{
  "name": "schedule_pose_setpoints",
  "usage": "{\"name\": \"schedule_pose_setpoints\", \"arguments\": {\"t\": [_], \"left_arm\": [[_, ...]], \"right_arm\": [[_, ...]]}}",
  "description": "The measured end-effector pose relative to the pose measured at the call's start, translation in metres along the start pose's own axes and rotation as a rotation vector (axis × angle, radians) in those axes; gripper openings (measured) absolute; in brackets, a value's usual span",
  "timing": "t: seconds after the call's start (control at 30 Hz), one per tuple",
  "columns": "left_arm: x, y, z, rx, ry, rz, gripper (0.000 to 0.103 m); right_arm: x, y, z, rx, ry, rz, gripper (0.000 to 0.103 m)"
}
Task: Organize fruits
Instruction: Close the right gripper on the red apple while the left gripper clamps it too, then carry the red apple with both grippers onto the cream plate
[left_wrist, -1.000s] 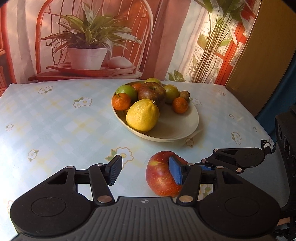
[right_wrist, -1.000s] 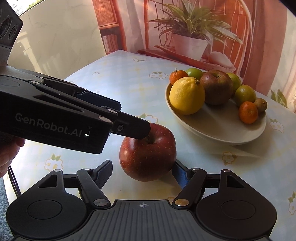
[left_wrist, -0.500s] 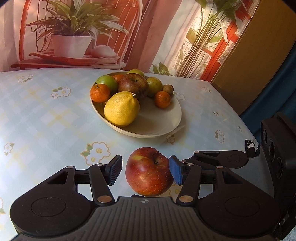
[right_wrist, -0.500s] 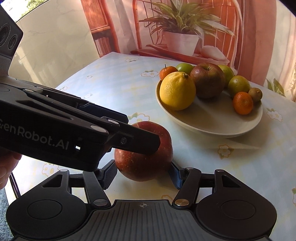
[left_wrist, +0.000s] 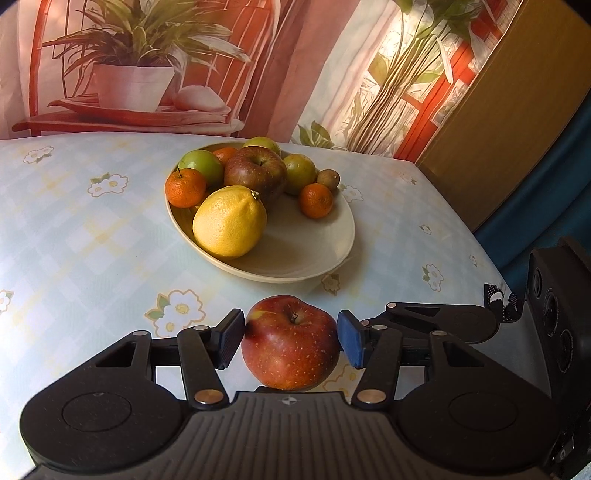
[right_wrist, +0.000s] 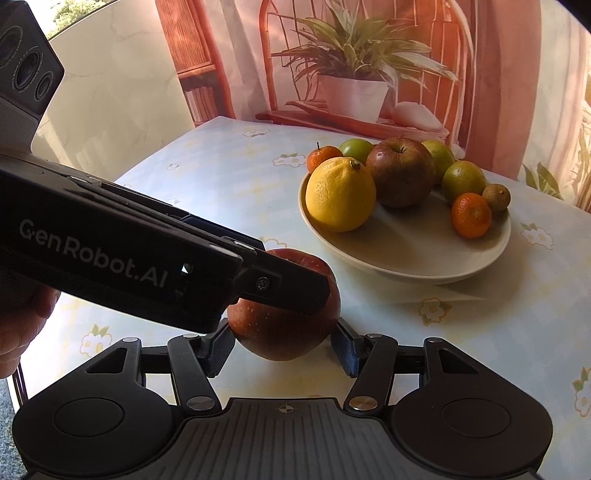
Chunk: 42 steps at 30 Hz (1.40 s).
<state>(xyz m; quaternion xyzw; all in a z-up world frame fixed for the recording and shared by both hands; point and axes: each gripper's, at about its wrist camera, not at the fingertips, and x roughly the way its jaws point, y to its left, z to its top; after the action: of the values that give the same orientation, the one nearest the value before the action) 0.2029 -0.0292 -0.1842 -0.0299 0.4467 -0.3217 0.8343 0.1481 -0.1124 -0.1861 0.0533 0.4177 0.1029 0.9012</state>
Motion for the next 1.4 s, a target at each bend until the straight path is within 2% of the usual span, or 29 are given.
{"name": "schedule_pose_setpoints", "arguments": {"t": [0.37, 0.73, 1.17, 1.4], "left_arm": [[0.005, -0.017, 0.01, 0.069, -0.026, -0.005, 0.057], [0.008, -0.028, 0.036, 0.112, -0.072, -0.023, 0.057], [0.046, -0.032, 0.072, 0.145, -0.079, 0.015, 0.057], [0.061, -0.026, 0.074, 0.139, -0.056, 0.027, 0.058]], "right_arm": [[-0.014, -0.016, 0.002, 0.008, -0.042, -0.037, 0.053], [-0.026, -0.038, 0.025, -0.027, -0.081, -0.076, 0.053], [0.002, -0.075, 0.05, -0.093, -0.101, -0.131, 0.053], [0.02, -0.084, 0.051, -0.128, -0.076, -0.135, 0.053]]}}
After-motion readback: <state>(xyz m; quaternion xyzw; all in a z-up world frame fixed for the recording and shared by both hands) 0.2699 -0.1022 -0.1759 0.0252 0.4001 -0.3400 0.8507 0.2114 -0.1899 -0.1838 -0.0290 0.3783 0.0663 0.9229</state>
